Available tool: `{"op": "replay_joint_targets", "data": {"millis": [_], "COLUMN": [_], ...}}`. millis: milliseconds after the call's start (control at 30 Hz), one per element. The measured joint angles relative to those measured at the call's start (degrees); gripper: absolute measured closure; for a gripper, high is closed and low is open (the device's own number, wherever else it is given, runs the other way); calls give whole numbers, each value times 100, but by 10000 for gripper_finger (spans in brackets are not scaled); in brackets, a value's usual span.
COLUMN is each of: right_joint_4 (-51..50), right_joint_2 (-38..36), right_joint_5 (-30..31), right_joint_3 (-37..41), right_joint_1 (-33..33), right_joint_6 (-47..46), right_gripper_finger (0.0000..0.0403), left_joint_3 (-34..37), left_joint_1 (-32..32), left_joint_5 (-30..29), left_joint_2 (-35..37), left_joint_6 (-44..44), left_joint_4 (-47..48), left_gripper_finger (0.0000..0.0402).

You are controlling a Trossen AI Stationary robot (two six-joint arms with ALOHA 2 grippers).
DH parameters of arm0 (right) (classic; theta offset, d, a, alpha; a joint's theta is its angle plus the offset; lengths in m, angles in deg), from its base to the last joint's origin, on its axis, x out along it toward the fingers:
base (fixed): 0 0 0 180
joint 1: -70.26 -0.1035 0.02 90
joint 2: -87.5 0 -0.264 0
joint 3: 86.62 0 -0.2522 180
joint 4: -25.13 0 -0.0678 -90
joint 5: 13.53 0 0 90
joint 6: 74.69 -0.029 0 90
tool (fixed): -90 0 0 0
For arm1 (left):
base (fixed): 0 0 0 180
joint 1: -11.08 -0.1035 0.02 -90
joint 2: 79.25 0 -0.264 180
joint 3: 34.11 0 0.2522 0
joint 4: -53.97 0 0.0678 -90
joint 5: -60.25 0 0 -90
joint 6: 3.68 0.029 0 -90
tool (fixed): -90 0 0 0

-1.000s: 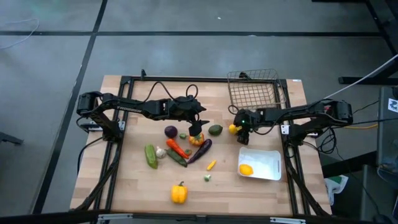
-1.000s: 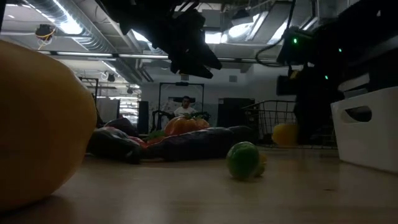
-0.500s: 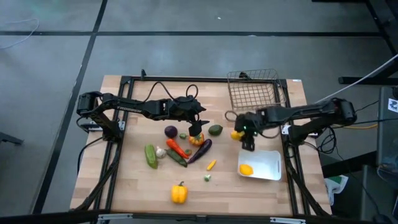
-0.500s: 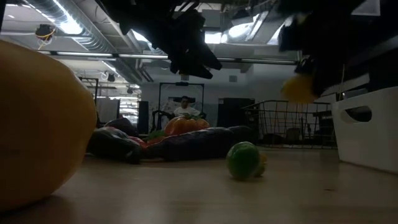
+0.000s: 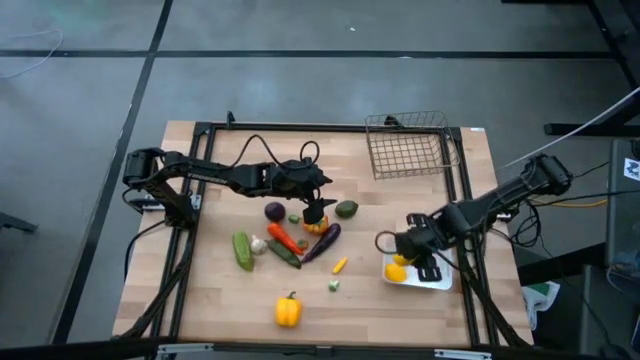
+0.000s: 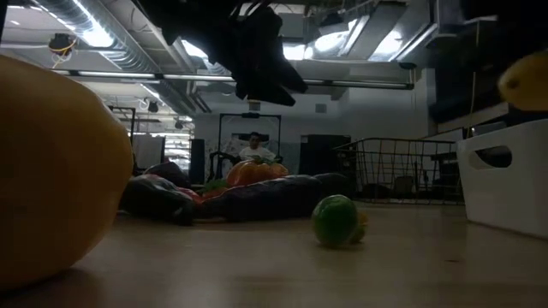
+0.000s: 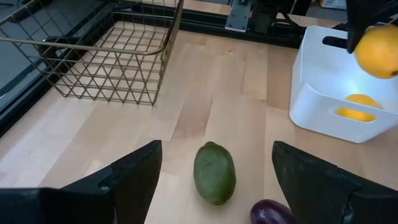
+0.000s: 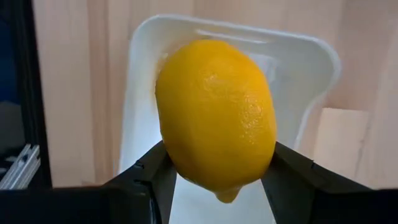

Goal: Sort produce into baskets
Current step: Put the yellow lemon into the white bin

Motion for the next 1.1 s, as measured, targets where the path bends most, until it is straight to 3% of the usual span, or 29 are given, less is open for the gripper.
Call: {"op": "replay_joint_targets", "data": {"millis": [300, 1100], "right_joint_4": [463, 718], "right_joint_2": [2, 4], "right_joint_5": [100, 187], "right_joint_3": [483, 752], "right_joint_1": [-610, -591], "right_joint_6": [-33, 217], "right_gripper_finger": [210, 209], "left_joint_3": [0, 0], "left_joint_1": [141, 228], "left_joint_5": [0, 0], "left_joint_2": [0, 0], "left_joint_6": [0, -109], "left_joint_4": [0, 0], "left_gripper_finger": [100, 100]}}
